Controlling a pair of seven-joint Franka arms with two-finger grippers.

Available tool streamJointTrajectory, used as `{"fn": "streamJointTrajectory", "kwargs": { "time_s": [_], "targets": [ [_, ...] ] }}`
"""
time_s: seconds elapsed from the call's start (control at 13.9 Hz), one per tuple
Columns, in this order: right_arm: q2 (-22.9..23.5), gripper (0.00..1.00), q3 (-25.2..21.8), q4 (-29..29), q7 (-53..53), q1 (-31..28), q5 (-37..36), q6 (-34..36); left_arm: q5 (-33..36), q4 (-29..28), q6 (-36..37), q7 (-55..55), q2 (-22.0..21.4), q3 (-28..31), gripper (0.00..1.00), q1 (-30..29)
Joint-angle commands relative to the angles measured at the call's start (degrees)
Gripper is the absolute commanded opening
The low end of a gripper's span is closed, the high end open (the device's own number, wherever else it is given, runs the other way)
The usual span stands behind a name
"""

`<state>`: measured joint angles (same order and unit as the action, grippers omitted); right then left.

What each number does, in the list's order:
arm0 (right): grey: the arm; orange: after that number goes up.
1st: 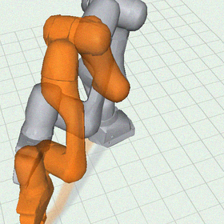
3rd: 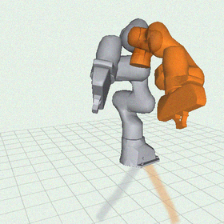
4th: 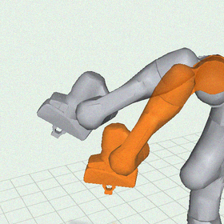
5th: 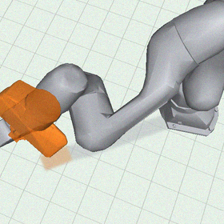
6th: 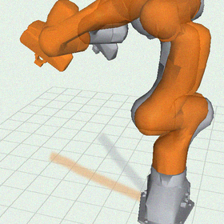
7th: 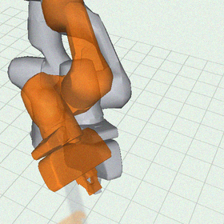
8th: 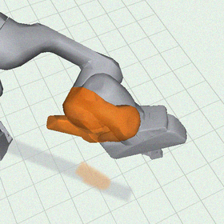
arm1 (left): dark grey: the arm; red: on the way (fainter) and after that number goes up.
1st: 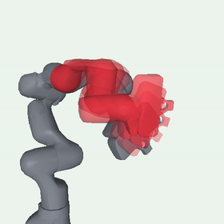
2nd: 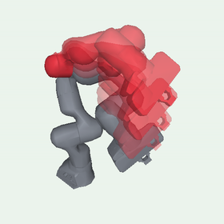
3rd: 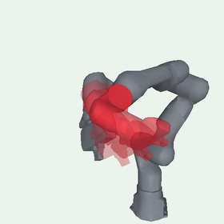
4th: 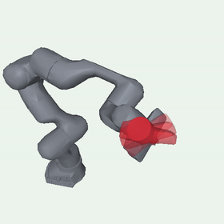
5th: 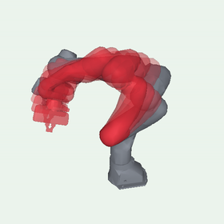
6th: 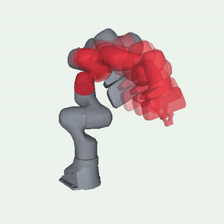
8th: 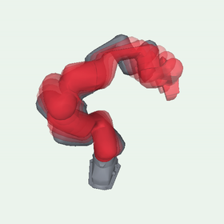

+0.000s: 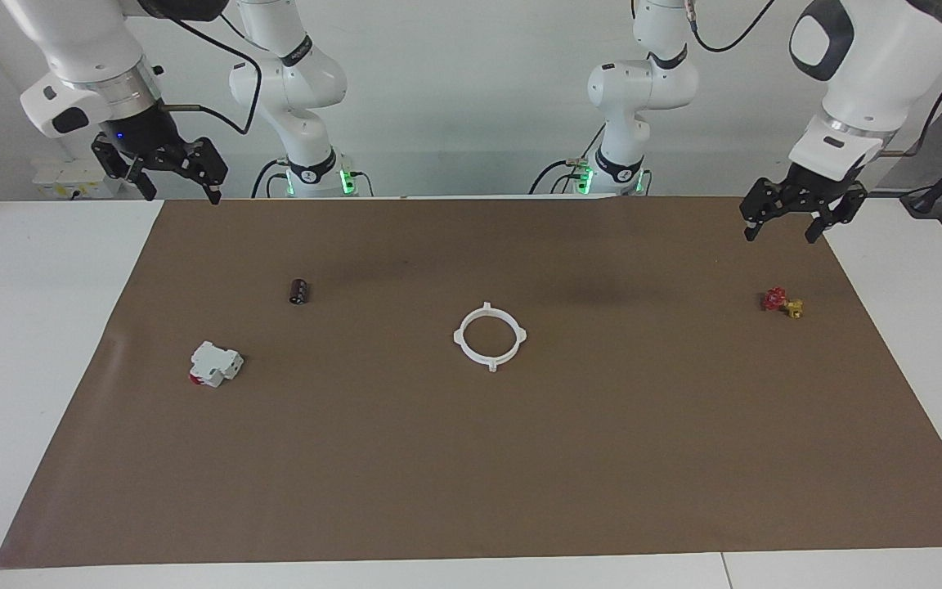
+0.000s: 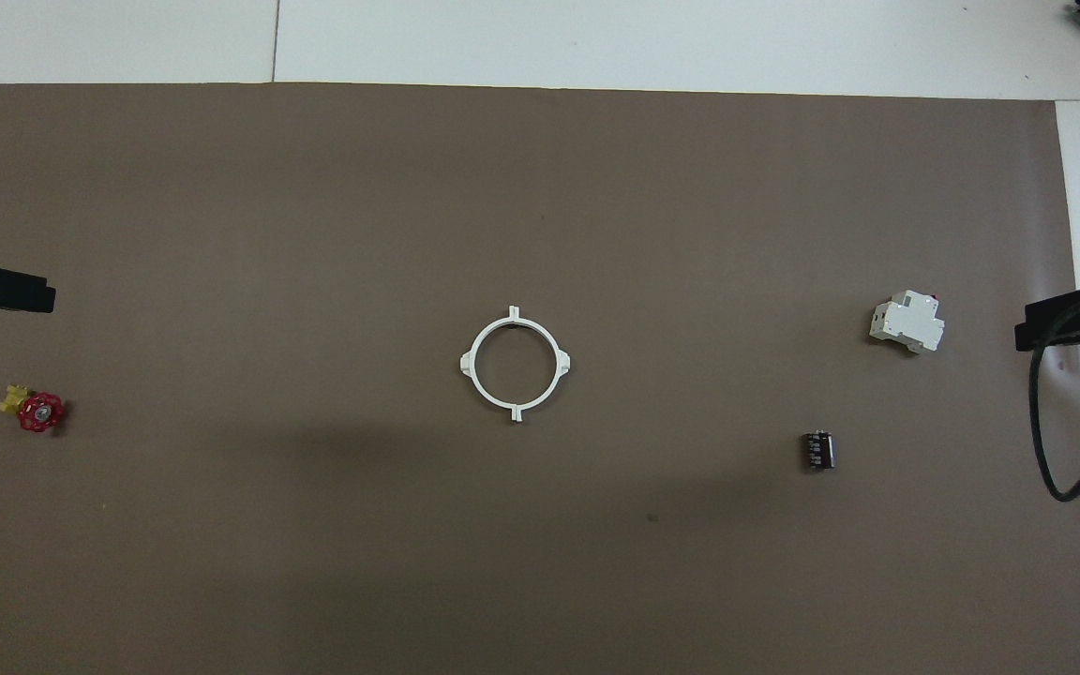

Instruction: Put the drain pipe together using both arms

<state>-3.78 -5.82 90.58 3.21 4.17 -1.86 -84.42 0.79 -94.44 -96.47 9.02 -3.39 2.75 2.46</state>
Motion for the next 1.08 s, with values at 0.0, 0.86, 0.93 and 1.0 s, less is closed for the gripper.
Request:
{"fn": "streamJointTrajectory", "kwargs": {
  "time_s": [0.0, 0.86, 0.93, 1.0],
  "targets": [
    [-1.23, 1.00, 0.20, 1.53, -0.49, -0.04, -0.33, -1.28, -0.27, 8.02, 6.62, 0.91, 3.47, -0.29, 1.00, -0.61],
    [-1.23, 1.00, 0.20, 1.53, -0.49, -0.04, -0.33, -1.28, -0.71, 6.99, 12.62, 0.12, 1.63, -0.38, 1.00, -0.70],
    [-1.23, 1.00, 0.20, 1.53, -0.49, -0.04, -0.33, -1.28, -0.71, 6.90, 12.62, 0.04, 1.28, -0.38, 1.00, -0.70],
    [-1.23, 1.00, 0.20, 1.53, -0.49, -0.04, -0.33, -1.28, -0.71, 6.64, 12.70, -0.84, 1.19, -0.38, 1.00, -0.70]
  ]
}}
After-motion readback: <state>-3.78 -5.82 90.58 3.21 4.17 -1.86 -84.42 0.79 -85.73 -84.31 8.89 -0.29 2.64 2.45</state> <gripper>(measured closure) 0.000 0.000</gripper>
